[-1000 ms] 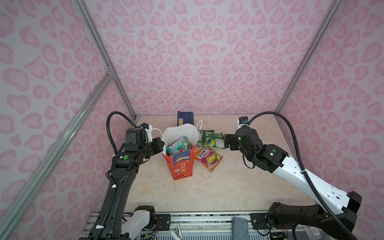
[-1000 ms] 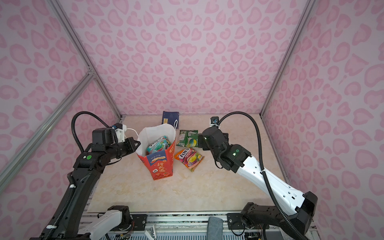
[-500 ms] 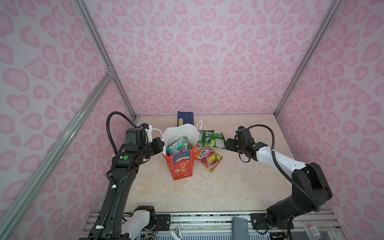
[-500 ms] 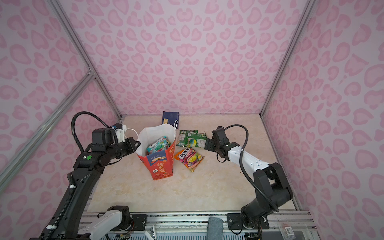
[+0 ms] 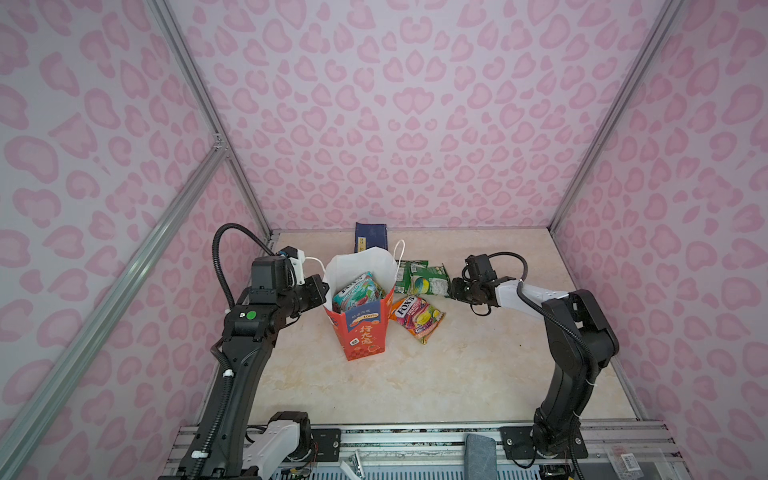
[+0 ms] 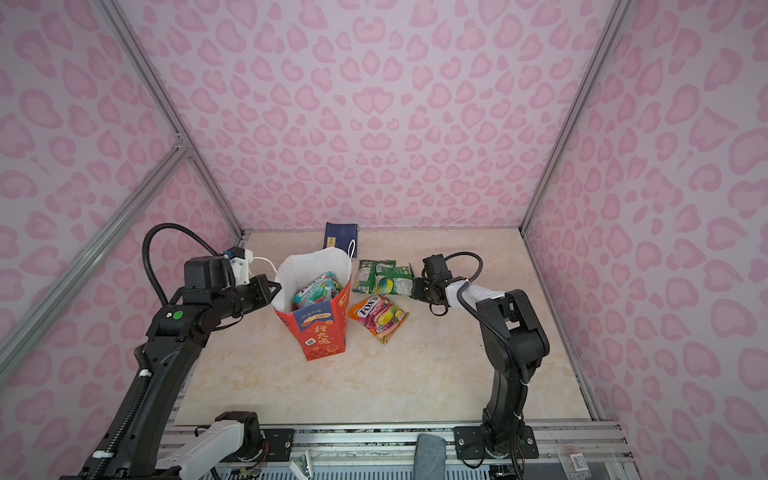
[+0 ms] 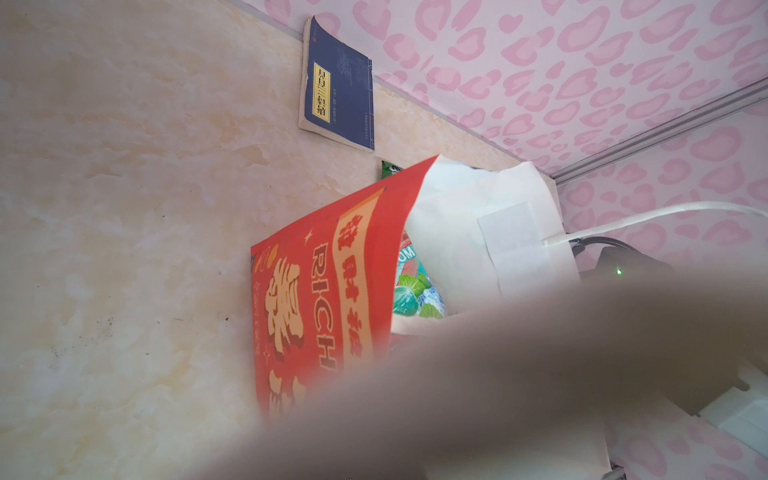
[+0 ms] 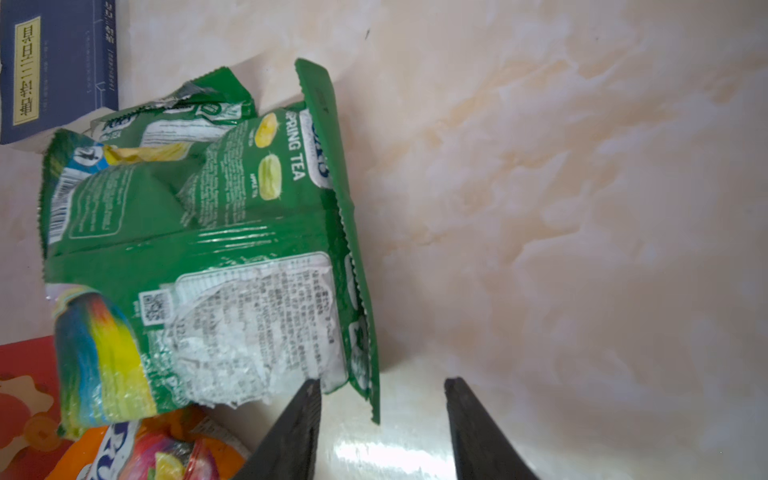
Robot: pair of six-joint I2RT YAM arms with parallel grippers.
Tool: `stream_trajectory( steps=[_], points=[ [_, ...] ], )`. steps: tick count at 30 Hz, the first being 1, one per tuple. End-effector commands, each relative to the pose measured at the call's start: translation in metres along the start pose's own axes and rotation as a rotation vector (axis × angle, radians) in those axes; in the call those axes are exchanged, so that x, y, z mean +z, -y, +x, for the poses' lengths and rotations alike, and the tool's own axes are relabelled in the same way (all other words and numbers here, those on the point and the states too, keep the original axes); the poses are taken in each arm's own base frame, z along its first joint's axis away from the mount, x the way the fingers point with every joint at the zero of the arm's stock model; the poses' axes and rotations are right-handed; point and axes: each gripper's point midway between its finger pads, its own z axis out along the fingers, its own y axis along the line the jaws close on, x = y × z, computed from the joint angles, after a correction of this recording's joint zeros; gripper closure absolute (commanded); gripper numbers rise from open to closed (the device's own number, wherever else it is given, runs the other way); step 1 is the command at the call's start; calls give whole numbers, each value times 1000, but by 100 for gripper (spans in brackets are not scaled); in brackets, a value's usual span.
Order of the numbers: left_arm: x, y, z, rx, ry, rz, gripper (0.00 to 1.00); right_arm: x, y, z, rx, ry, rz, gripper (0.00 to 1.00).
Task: Place the snacks into the paper bag
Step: 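Move the right gripper over the green Spring Tea packet, then lower the right gripper and close it on the Spring Tea packet edge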
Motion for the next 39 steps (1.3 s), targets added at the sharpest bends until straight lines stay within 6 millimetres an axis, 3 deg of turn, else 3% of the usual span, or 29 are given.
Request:
stream_trajectory(
  steps=[1, 8, 19, 23, 25, 39],
  points=[
    [-3, 11, -15, 37, 62, 48, 96, 6, -3, -3, 9, 4, -16, 56],
    [-3, 11, -14, 38, 62, 48, 96, 17, 1, -6, 13, -20, 3, 74],
    [-4, 12, -14, 40, 64, 53, 96, 28, 0, -7, 12, -48, 2, 85],
    [-3, 12, -14, 39, 63, 52, 96, 26, -4, -5, 15, -56, -25, 96],
    [-3, 11, -14, 37, 61, 50, 95, 19, -7, -5, 12, -45, -41, 100],
    [-3, 13, -14, 38, 60, 56, 95, -55, -24, -7, 6, 58, -133, 100]
  ],
)
